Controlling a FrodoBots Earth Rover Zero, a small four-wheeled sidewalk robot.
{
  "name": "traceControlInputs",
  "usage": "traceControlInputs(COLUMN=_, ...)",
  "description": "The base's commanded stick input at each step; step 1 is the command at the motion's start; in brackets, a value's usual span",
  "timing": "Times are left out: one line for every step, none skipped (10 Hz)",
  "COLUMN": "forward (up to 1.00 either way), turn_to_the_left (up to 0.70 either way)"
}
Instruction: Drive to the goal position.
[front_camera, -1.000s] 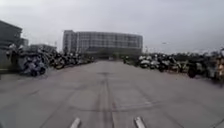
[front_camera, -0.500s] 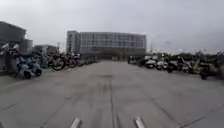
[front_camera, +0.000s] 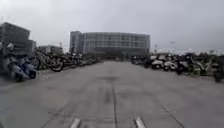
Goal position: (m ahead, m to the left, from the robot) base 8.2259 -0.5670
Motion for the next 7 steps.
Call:
traceControlInputs(forward=1.00, turn_to_the_left=-0.34)
traceControlInputs(forward=1.00, turn_to_the_left=-0.34)
traceControlInputs(forward=1.00, turn_to_the_left=-0.34)
traceControlInputs(forward=1.00, turn_to_the_left=-0.34)
traceControlInputs(forward=1.00, turn_to_the_left=-0.34)
traceControlInputs(forward=1.00, turn_to_the_left=-0.34)
traceControlInputs(forward=1.00, turn_to_the_left=-0.07)
